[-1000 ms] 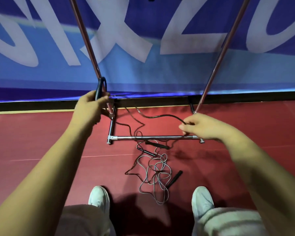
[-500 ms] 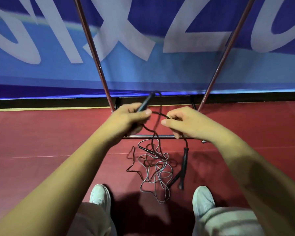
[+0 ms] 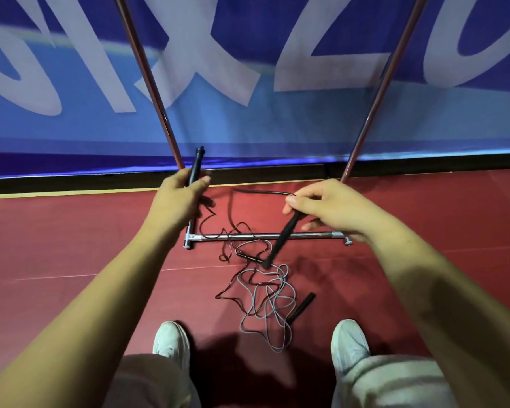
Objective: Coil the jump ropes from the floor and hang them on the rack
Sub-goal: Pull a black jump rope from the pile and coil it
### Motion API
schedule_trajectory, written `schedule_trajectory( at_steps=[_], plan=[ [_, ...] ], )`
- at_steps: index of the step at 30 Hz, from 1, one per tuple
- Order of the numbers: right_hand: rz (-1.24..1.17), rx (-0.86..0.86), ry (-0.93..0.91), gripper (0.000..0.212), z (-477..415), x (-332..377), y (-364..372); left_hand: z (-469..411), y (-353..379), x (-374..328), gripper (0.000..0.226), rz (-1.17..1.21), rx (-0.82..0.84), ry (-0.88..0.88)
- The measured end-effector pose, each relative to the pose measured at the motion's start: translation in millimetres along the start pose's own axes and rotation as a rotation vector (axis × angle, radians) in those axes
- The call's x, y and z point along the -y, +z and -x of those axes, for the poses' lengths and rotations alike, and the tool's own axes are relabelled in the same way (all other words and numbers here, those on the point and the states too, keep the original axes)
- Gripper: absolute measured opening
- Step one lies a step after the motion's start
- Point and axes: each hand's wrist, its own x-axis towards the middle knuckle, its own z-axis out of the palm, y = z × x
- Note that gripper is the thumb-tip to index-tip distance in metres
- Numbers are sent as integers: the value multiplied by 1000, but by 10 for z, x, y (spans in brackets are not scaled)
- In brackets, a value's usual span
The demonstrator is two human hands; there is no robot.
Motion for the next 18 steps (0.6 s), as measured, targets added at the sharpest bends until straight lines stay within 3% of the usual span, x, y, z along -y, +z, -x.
schedule_trajectory(
  at_steps=[2, 6, 10, 12, 16, 18],
  plan=[
    [-20, -20, -20, 25, 13, 62, 50, 76, 116, 32, 14, 92, 172, -57],
    [-390, 53, 52, 23, 20, 187, 150, 324, 383, 12, 20, 227, 612, -210],
    [-606, -41, 106, 20, 0, 226, 126, 389, 429, 23, 23, 285, 807, -223],
    [-543, -119, 109, 20, -16, 181, 94, 361, 415, 23, 22, 271, 820, -157],
    [-150, -293, -4, 24, -60, 87, 58, 359, 419, 48, 27, 398, 854, -184],
    [-161, -223, -82, 28, -65, 81, 36, 381, 412, 39, 22, 455, 898, -198]
  ],
)
